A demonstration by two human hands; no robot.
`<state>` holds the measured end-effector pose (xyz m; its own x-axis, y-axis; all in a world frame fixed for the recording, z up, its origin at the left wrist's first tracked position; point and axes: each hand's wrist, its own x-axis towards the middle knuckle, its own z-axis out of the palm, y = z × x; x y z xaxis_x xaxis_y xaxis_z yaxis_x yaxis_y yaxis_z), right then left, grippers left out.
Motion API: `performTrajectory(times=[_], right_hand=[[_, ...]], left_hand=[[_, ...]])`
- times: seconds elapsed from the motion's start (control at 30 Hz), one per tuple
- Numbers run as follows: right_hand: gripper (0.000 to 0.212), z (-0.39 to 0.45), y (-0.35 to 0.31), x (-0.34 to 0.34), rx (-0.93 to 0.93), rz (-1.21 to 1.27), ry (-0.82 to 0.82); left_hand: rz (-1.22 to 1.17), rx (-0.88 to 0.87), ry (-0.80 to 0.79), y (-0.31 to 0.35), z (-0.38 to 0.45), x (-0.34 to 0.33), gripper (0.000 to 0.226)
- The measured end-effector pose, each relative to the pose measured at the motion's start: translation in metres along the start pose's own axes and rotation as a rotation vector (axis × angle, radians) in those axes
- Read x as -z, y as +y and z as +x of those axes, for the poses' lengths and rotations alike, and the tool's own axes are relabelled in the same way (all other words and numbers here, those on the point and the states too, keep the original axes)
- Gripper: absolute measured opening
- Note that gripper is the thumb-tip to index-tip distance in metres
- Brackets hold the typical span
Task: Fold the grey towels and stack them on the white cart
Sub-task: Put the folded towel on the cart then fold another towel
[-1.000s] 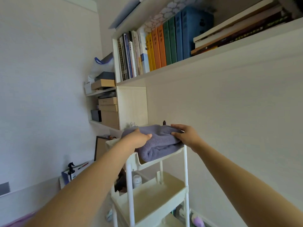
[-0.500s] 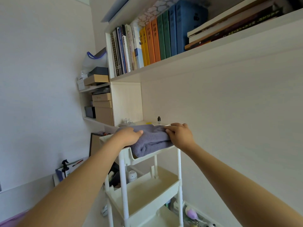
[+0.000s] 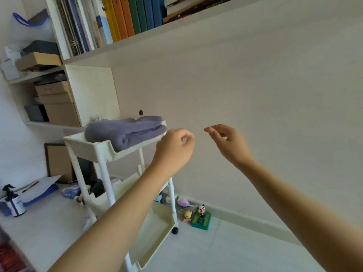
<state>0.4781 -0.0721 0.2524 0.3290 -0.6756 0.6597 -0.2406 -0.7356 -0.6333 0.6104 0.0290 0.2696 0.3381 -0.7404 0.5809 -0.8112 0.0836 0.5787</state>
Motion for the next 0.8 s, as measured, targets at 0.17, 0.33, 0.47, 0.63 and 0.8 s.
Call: performTrajectory(times=[0.17,0.33,0.47,0.63,0.8], right_hand=[[0.02,-0.094,0.049,0.075,-0.145,-0.17,0.11],[0.017,-0.203,0.092,0.148,-0.386,-0.313,0.168],[0.018,-0.288,0.119,0.2,-0.578,-0.357,0.217],[0.018,-0.374,0.14,0.255,-0.773,-0.387,0.28],[0.018,-0.433,0.156,0.3,-0.908,-0.502,0.315]], left_hand=[[-0.281,0.002,-0.336,0.033,-0.053,-0.087,0.023],[-0.467,0.029,-0.647,0.077,-0.121,-0.183,0.023],[-0.522,0.023,-0.855,0.119,-0.178,-0.247,0.023],[-0.533,0.026,-1.032,0.166,-0.248,-0.311,0.025],[-0.533,0.062,-1.15,0.195,-0.301,-0.365,0.025]])
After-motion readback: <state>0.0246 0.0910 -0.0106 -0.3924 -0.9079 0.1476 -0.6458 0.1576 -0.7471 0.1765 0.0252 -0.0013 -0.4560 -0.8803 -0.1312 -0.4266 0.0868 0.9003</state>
